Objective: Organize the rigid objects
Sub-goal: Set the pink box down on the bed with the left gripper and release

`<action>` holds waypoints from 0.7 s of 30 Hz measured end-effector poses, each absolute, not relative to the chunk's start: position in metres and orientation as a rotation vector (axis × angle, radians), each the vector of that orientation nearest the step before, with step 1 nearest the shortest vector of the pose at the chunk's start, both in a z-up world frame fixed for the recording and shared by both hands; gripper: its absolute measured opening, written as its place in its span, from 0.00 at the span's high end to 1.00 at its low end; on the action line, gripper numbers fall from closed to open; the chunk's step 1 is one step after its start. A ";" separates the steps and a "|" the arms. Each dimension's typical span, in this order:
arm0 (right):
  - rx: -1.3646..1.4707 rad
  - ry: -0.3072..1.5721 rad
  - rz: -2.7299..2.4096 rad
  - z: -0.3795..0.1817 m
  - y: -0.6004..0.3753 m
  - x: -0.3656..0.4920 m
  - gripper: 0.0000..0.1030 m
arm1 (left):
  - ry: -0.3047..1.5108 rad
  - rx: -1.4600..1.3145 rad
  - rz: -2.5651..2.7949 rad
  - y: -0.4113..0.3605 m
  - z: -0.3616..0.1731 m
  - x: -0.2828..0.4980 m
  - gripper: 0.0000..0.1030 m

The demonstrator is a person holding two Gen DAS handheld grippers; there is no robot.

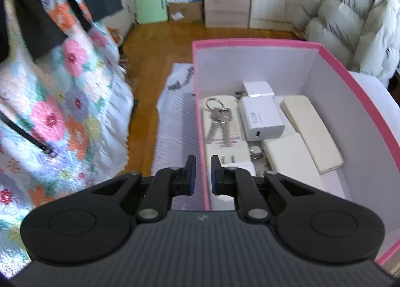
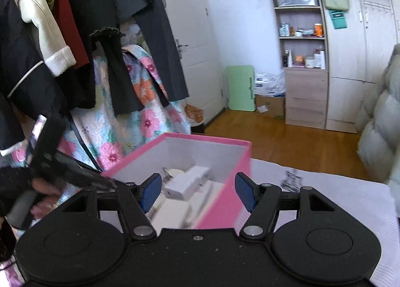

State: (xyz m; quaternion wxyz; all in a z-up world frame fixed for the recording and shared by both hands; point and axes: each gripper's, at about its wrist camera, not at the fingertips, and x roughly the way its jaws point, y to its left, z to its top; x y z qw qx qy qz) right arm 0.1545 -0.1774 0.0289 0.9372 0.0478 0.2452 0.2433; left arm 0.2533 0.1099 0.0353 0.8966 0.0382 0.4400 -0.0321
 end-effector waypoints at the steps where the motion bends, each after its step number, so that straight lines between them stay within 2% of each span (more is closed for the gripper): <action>1: 0.091 0.500 0.482 0.030 -0.183 0.151 0.32 | 0.901 0.062 -0.069 0.111 0.040 0.248 0.90; 7: 0.067 0.449 0.387 0.042 -0.203 0.129 0.32 | 0.798 0.074 -0.030 0.096 0.074 0.209 0.90; 20: 0.020 0.341 0.330 0.068 -0.202 0.075 0.30 | 0.695 0.011 -0.045 0.055 0.125 0.126 0.90; 21: 0.016 0.341 0.332 0.069 -0.201 0.071 0.30 | 0.693 -0.003 -0.043 0.053 0.127 0.119 0.87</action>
